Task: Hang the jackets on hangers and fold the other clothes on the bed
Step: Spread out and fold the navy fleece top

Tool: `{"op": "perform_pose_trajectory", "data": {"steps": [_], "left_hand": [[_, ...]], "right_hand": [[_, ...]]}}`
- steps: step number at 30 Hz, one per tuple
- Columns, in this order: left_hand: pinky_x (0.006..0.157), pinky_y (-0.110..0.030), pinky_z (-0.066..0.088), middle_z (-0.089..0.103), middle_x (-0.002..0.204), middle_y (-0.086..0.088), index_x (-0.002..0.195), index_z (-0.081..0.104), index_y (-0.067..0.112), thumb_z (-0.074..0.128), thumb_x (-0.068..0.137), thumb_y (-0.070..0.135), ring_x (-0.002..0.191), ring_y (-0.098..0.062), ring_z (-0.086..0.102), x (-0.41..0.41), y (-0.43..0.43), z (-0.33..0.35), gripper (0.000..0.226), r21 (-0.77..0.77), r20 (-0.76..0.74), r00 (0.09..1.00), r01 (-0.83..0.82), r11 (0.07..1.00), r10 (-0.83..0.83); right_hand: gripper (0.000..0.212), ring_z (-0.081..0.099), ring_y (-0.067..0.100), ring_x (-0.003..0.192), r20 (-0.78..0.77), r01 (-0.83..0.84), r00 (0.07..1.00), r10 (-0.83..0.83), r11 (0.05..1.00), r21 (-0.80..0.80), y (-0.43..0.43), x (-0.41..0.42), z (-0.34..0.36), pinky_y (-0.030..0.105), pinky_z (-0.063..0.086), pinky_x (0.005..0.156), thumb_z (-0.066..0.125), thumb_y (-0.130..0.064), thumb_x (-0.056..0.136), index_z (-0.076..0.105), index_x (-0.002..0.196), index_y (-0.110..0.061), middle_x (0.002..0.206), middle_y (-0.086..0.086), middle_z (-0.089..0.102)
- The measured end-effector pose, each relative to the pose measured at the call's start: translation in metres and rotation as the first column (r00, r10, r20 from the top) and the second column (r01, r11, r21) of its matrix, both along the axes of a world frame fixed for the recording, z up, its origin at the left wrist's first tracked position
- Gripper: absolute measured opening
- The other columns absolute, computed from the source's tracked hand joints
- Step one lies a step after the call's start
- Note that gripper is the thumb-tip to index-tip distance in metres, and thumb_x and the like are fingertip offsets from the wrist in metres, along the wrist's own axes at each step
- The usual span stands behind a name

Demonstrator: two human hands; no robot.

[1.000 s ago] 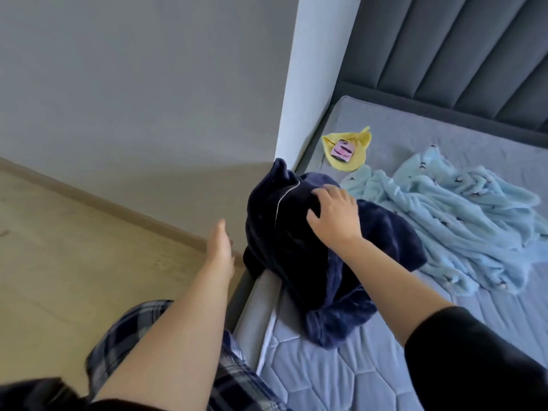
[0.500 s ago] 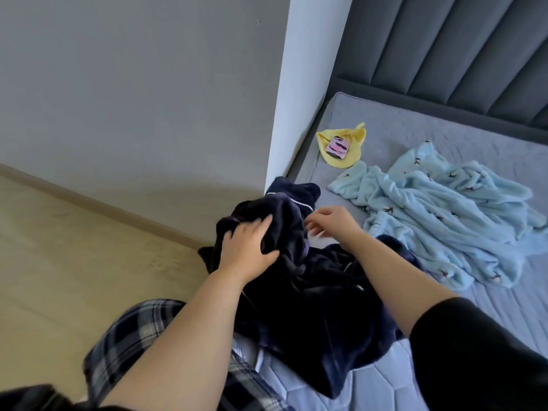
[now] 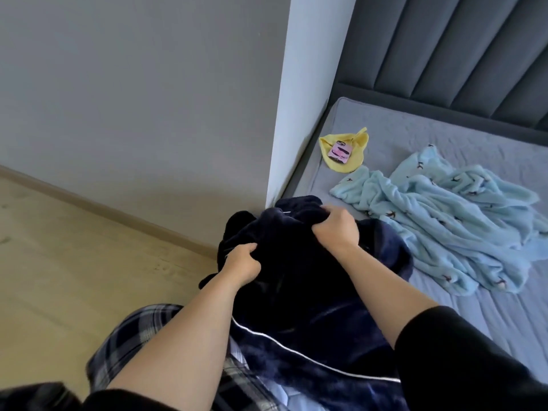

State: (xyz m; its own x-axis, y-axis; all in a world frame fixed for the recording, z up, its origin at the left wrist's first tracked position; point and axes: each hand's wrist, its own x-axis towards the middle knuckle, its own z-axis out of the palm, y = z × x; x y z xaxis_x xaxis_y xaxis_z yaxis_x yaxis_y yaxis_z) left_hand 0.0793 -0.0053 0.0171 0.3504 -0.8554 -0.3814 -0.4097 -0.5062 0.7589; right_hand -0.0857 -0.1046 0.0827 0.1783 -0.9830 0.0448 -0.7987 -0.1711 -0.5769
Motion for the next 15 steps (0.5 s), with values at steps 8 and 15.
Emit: {"op": "perform_pose_trajectory", "data": {"steps": [8, 15], "left_hand": [[0.076, -0.039, 0.057, 0.069, 0.087, -0.011, 0.092, 0.071, 0.009, 0.033, 0.081, -0.023, 0.082, -0.024, 0.068, -0.005, -0.001, 0.033, 0.051, -0.186, -0.823, 0.556, -0.074, 0.980, -0.114], [0.083, -0.035, 0.043, 0.064, 0.108, -0.024, 0.104, 0.063, -0.001, 0.048, 0.087, 0.003, 0.105, -0.037, 0.059, 0.019, 0.001, 0.016, 0.023, -0.226, 0.056, 0.814, -0.554, 0.801, 0.579]], "right_hand": [[0.041, 0.048, 0.027, 0.096, 0.393, 0.233, 0.912, 0.118, 0.640, -0.732, 0.004, 0.009, 0.088, 0.033, 0.039, 0.082, 0.064, -0.009, 0.067, 0.049, 0.105, -0.009, 0.100, 0.010, 0.055], [0.080, 0.030, 0.035, 0.133, -0.643, -0.467, 0.558, 0.525, 0.839, 0.280, 0.043, -0.025, -0.051, 0.041, 0.039, 0.102, 0.066, -0.034, 0.075, 0.027, 0.142, -0.014, 0.150, 0.016, 0.023]]}}
